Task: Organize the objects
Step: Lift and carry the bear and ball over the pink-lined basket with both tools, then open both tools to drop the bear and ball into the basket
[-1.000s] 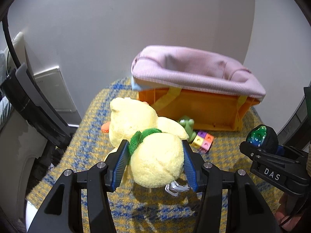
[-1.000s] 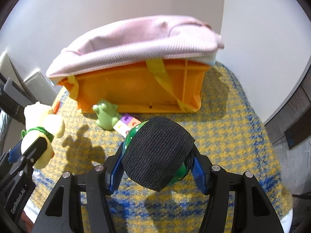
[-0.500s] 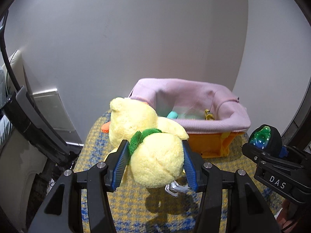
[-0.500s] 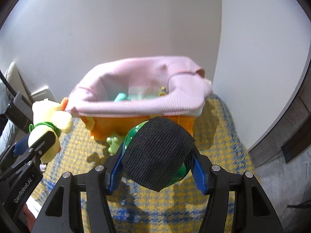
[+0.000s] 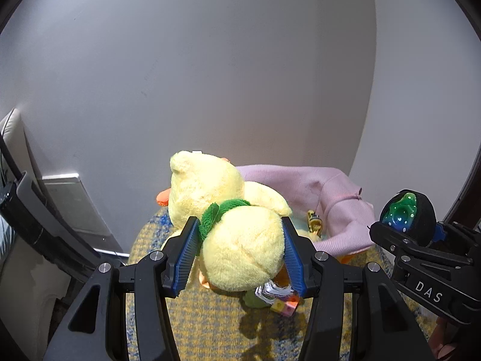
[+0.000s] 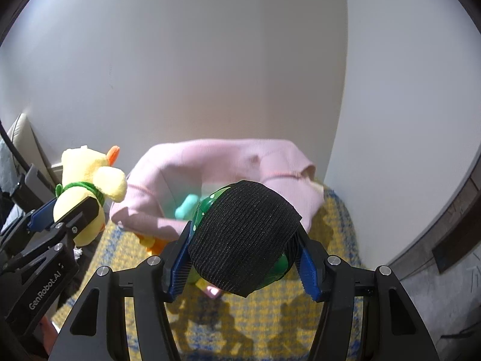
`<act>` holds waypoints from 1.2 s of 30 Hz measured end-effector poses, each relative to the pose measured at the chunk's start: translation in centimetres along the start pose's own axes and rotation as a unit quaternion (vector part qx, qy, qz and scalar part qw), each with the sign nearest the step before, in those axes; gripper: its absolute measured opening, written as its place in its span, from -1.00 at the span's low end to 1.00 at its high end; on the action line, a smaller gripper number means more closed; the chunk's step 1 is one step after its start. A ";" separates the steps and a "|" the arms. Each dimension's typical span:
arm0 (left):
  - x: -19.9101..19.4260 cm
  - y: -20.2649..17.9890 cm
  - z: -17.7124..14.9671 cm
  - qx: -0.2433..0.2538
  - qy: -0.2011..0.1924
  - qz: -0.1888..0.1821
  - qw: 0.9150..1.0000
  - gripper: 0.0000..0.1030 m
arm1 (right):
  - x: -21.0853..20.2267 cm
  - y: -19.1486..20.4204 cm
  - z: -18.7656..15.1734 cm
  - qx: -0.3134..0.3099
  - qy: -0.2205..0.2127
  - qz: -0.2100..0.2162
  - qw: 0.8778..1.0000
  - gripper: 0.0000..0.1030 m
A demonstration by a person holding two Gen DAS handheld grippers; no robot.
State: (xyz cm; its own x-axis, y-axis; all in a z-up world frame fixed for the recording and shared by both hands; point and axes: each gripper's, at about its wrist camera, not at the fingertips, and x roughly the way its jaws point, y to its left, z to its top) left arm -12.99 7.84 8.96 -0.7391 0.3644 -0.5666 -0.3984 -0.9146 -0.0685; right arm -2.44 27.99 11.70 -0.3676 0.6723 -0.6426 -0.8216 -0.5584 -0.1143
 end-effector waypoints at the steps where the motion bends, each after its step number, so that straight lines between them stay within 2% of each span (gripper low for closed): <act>1: 0.3 -0.1 0.5 0.004 -0.002 -0.001 1.000 0.02 | 0.2 -0.1 0.4 0.000 -0.002 0.000 1.000 0.17; 10: 3.6 -0.9 3.2 0.020 0.006 -0.013 1.000 0.02 | 2.3 -0.7 3.1 0.002 -0.005 -0.002 1.000 0.17; 22: 9.7 -1.2 4.7 0.023 0.058 -0.037 0.997 0.02 | 6.5 -0.7 6.3 -0.003 0.011 -0.001 1.000 0.17; 31: 13.1 -0.5 4.7 0.010 0.099 -0.051 0.994 0.05 | 9.5 -0.4 6.9 0.000 0.031 0.002 1.000 0.18; 34: 13.1 -0.2 4.7 0.005 0.099 -0.050 0.994 0.18 | 9.8 -0.5 7.0 0.004 0.031 0.007 0.999 0.20; 35: 13.0 -0.1 4.8 0.004 0.096 -0.044 0.994 0.37 | 9.7 -0.5 7.0 0.003 0.028 0.006 1.000 0.25; 36: 12.8 0.0 4.8 0.003 0.092 -0.037 0.995 0.61 | 9.5 -0.5 7.0 0.003 0.024 0.003 1.000 0.43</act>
State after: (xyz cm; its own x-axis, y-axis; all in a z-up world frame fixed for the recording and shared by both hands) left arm -25.08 13.36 5.65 -0.5952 0.3918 -0.7015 -0.4515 -0.8853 -0.1114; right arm -8.54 38.08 10.95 -0.3514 0.6453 -0.6783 -0.8220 -0.5595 -0.1064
